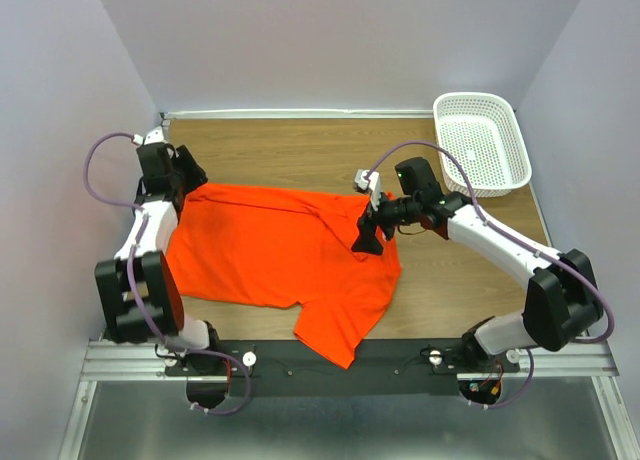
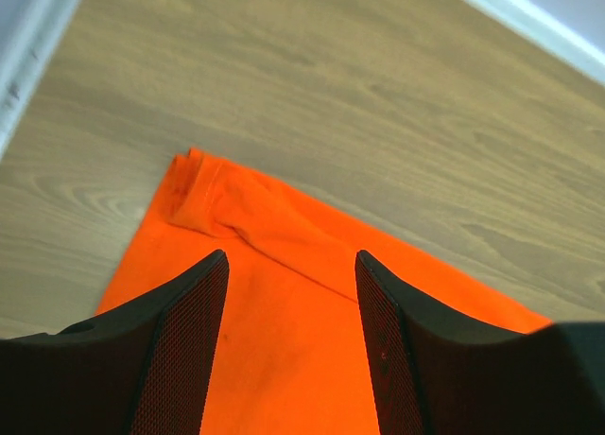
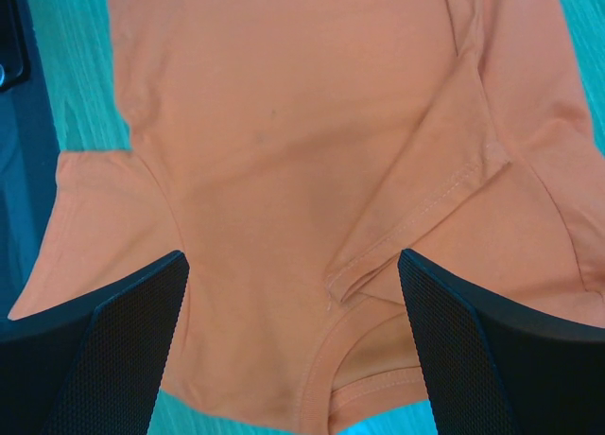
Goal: Fold and stack the t-shirts
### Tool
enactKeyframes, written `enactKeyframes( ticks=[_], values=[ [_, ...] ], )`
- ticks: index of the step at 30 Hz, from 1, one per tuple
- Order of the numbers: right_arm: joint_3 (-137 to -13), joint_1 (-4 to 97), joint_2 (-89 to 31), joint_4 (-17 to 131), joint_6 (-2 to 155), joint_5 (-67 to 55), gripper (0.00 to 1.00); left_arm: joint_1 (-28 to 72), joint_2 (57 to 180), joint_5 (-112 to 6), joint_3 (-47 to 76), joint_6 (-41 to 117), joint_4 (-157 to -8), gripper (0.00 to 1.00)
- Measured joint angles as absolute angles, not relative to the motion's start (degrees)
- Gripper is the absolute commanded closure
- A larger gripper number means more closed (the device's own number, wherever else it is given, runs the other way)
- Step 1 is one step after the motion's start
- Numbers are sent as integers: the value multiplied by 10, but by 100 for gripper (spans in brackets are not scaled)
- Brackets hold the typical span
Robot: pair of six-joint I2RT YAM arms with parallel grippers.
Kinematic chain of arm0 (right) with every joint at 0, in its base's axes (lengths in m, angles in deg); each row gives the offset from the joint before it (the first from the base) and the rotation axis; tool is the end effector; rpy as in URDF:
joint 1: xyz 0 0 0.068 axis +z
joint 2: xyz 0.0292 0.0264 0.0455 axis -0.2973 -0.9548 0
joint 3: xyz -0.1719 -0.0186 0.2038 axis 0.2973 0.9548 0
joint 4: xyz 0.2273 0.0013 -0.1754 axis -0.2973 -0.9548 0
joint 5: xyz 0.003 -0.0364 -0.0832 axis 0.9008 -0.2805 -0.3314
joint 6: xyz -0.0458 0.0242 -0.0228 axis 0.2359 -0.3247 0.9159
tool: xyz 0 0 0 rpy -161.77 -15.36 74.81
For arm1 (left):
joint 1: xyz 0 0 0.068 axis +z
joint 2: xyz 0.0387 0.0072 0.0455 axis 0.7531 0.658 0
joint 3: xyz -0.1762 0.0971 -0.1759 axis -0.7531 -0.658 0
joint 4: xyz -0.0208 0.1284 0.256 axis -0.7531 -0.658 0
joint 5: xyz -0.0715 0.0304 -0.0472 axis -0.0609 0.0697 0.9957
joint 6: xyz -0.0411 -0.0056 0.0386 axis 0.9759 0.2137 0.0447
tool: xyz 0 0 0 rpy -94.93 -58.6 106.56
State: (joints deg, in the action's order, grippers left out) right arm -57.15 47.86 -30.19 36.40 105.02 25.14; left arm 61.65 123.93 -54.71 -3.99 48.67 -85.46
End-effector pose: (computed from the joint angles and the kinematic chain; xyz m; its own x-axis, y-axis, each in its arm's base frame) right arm 0.2722 0.1896 0.2360 -0.2855 -0.5064 -0.8137 -0.9474 0.2772 0.1598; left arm 0.3417 0.0732 0.2449 -0.3788 -0.4681 -0.7984 -0.2873 0.8795 -0.3793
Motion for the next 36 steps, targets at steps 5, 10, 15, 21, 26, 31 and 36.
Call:
enactKeyframes(
  ticks=[5,10,15,21,26,31,36],
  values=[
    [-571,479,-299,365,1040,251,1,617,1354,-551,8,528,-884,34],
    [-571,479,-299,365,1034,250,1,617,1410,-588,43,555,-903,34],
    [-571,479,-298,365,1032,250,1,617,1413,-638,60,551,-908,34],
    [-571,479,-298,365,1030,250,1,617,1428,-669,86,510,-910,41],
    [-571,479,-298,365,1030,249,1,617,1459,-669,108,478,-913,50],
    [-571,479,-298,365,1030,249,1,617,1468,-667,108,459,-925,58],
    [-571,479,-298,365,1030,247,1,617,1476,-666,115,446,-932,60]
  ],
)
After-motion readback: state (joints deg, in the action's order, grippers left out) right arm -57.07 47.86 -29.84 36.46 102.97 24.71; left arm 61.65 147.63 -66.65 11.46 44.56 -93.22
